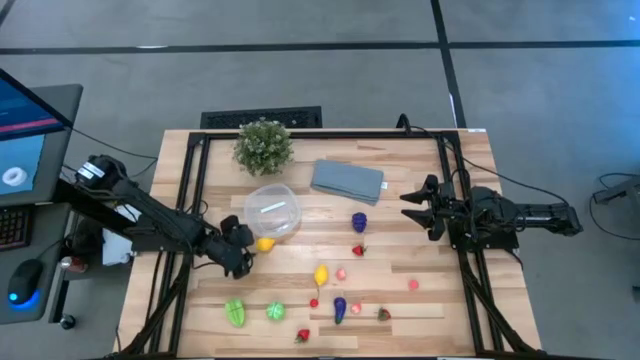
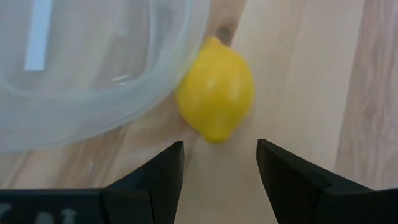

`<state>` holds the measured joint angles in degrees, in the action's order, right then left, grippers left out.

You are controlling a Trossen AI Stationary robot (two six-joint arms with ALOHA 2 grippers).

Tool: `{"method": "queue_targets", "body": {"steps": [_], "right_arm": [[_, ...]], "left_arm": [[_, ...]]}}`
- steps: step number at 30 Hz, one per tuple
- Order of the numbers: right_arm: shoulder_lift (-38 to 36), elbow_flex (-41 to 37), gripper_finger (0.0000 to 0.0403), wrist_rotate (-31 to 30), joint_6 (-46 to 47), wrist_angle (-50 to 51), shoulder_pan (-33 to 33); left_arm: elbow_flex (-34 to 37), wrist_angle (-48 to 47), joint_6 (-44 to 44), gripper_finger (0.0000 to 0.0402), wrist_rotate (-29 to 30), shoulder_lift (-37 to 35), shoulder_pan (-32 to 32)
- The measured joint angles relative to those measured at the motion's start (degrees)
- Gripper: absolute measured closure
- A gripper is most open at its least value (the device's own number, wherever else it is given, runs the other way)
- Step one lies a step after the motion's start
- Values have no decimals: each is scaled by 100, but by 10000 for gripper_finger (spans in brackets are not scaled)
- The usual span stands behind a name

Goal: Pick and placing Produce into tupperware
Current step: Put the left lemon into the transparent bin

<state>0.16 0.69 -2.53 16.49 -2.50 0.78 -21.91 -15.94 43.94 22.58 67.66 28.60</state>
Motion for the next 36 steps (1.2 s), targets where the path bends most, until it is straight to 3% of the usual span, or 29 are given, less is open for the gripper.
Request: {"method": "queue_targets", "body": {"steps": [10, 19, 36], "right_arm": [[1, 0, 143, 18, 2, 0, 0], [1, 0, 143, 18, 7, 72, 0], [0, 0, 143, 117, 67, 83, 0]], "left_arm": [[0, 187, -67, 209, 283, -2, 0], [0, 804, -458, 209, 28, -4, 0], [0, 1338, -161, 209, -34, -4, 254]]}}
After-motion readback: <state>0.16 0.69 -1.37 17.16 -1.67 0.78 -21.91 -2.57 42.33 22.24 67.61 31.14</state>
